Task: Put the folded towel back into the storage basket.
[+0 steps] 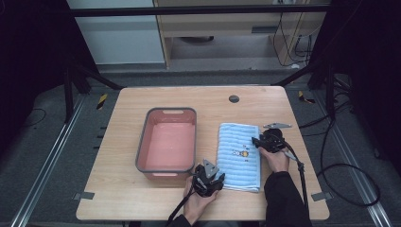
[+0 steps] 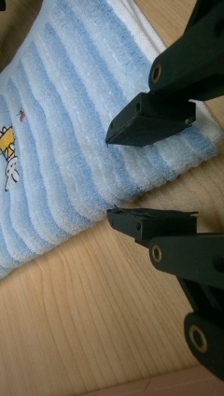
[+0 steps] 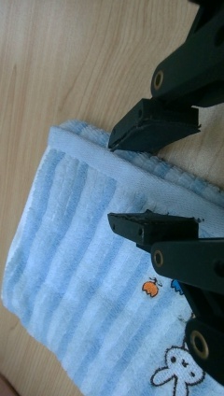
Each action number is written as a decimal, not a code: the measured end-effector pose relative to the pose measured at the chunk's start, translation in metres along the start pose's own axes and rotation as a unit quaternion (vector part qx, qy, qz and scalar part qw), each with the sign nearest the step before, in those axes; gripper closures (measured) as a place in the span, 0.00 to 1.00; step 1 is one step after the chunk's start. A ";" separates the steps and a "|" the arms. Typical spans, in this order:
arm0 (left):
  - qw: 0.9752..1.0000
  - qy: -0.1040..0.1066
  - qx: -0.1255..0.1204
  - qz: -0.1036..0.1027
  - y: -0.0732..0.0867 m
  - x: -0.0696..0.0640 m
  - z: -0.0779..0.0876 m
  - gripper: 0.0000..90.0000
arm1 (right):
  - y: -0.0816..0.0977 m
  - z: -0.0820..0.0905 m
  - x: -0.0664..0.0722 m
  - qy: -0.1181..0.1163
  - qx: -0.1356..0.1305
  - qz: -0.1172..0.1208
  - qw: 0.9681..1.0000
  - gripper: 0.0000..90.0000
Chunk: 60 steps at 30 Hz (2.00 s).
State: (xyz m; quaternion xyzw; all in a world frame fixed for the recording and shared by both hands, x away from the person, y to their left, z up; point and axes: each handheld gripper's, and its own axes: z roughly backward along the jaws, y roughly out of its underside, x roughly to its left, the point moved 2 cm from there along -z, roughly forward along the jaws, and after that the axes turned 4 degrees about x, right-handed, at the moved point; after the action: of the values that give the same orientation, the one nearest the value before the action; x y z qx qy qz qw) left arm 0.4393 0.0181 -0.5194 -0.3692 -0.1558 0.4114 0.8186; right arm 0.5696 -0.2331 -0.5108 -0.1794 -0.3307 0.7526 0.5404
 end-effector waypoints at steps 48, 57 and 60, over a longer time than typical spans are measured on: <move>0.997 0.020 -0.070 -0.015 -0.032 -0.001 0.055 0.95 | -0.032 0.063 0.029 -0.042 -0.094 0.034 0.994 0.93; 0.996 0.017 -0.085 -0.017 -0.042 0.002 0.070 0.95 | -0.042 0.081 0.039 -0.045 -0.125 0.042 0.990 0.94; 0.996 0.017 -0.088 -0.017 -0.044 0.003 0.073 0.95 | -0.045 0.084 0.043 -0.047 -0.127 0.047 0.990 0.94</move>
State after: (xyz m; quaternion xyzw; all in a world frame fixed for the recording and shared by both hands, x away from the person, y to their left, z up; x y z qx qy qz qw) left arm 0.4250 0.0380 -0.4383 -0.4439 -0.1832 0.3758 0.7926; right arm 0.5332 -0.2100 -0.4159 -0.2261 -0.4396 0.7369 0.4611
